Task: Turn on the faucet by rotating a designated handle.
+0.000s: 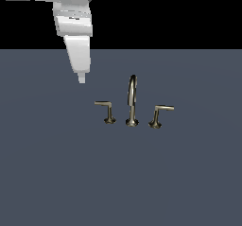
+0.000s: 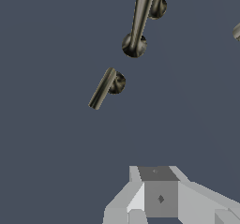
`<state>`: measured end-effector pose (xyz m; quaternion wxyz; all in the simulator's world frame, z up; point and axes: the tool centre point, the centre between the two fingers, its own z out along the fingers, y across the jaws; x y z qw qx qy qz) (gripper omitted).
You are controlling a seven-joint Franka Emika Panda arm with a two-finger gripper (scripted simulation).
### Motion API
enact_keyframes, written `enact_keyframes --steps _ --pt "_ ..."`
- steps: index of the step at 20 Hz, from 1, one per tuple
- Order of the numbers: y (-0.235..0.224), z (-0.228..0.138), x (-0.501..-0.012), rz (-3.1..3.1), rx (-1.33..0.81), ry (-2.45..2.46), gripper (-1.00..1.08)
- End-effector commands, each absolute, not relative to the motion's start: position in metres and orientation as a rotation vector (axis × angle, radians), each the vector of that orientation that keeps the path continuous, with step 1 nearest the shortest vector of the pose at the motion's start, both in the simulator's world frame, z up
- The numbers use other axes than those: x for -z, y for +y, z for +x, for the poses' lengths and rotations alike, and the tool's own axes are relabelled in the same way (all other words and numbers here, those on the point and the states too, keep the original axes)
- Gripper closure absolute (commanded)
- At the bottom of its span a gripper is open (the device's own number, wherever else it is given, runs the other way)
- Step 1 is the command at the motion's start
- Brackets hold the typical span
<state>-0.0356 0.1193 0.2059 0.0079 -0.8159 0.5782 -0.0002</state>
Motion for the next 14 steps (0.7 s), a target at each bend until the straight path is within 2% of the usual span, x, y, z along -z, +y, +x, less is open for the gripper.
enact_keyframes --steps 1,14 --pt "0.118 -0.025 -0.195 -2.509 0.002 1.867 1.08" --pt "0.096 0.04 -0.129 -2.234 0.005 2.206 1.08"
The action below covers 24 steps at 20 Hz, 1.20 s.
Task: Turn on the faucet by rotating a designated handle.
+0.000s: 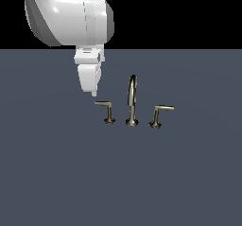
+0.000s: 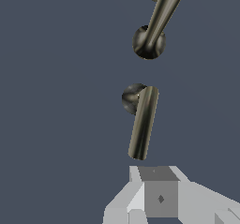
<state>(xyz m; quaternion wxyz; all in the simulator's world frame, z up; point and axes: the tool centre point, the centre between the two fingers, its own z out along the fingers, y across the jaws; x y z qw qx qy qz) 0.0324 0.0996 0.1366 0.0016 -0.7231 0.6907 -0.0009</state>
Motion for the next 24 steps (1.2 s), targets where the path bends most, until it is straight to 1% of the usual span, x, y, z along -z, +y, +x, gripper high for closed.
enact_keyframes --steps 1,7,13,20,24 --pt "0.094 0.044 -0.124 -2.212 0.005 2.229 1.08" --pt "0.081 0.065 -0.103 -2.101 0.004 2.337 1.08" --pt "0.074 0.075 -0.092 -2.042 0.002 2.388 1.08" --pt "0.073 0.076 -0.091 -2.036 0.001 2.393 1.08" --pt "0.082 0.065 -0.091 -2.036 0.001 2.393 1.08"
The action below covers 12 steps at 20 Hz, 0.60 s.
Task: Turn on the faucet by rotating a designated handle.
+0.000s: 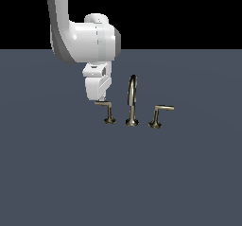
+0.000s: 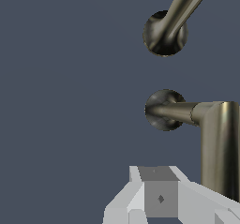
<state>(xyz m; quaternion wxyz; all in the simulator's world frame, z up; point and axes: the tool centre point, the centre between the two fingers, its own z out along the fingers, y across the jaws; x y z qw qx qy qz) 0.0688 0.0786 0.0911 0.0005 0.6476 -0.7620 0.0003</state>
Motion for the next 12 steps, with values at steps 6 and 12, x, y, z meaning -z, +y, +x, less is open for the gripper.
enact_keyframes --steps 6,12 --pt "0.097 0.046 -0.091 2.035 0.0 -2.393 1.08" --pt "0.091 0.042 -0.091 2.028 -0.009 -2.407 1.08"
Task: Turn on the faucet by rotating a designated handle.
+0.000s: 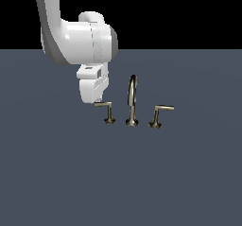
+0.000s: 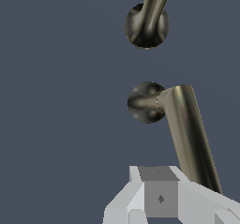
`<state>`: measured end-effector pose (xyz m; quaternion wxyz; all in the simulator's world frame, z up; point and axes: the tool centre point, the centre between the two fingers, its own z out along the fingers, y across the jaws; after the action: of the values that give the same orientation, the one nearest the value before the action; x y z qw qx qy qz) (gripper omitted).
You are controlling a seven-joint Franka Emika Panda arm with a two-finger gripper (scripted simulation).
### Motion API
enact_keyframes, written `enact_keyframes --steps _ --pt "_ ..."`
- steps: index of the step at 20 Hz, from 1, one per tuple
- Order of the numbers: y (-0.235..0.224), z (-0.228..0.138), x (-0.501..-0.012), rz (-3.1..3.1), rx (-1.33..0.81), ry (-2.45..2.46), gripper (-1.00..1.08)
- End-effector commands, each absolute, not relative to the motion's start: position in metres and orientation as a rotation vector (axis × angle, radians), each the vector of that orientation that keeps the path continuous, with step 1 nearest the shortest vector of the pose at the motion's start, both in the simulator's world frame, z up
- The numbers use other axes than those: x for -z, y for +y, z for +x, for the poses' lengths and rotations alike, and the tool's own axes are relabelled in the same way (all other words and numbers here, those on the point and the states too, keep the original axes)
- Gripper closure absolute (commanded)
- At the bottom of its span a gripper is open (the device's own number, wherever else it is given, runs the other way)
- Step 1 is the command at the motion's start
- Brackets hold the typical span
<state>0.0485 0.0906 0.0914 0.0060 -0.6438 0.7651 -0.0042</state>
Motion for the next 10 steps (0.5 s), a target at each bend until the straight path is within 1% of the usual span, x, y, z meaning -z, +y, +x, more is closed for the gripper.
enact_keyframes --steps 1,10 --pt "0.091 0.039 -0.091 -2.022 0.008 2.398 1.08" --pt "0.093 0.009 -0.091 -2.031 0.002 2.395 1.08"
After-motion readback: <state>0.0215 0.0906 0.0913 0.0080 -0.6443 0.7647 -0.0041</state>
